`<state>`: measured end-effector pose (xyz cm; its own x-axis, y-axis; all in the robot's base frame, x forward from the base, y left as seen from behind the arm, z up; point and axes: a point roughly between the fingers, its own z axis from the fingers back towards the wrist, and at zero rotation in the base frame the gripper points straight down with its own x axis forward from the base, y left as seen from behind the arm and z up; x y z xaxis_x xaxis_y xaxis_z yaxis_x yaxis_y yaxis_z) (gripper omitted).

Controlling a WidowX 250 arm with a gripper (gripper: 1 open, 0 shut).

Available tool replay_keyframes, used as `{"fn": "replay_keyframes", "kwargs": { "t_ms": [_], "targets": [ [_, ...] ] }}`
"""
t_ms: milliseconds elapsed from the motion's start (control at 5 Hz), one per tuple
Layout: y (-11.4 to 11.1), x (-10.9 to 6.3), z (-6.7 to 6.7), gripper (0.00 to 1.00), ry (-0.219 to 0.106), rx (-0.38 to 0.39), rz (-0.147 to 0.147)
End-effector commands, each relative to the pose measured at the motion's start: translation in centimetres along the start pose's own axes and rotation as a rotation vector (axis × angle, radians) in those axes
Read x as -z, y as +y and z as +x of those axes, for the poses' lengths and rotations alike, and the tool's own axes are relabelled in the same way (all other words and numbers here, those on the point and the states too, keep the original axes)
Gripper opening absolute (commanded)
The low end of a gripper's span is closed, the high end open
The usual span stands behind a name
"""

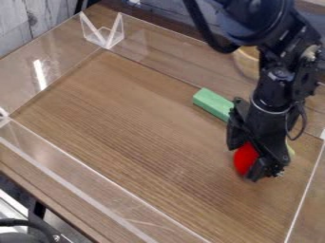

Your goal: Move the red object to the left side of the table

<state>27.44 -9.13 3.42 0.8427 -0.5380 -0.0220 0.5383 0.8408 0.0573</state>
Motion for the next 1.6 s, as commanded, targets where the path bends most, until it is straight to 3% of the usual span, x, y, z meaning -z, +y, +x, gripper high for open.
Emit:
{"fn": "replay_keyframes", "kwargs": {
  "t_ms": [0,1400],
  "targets": [
    [0.73,-0.41,0.33,1.00,-0.031,-0.022,0.011],
    [0.71,-0.28,-0.18,1.00,-0.037,-0.096,-0.016]
  ]
}}
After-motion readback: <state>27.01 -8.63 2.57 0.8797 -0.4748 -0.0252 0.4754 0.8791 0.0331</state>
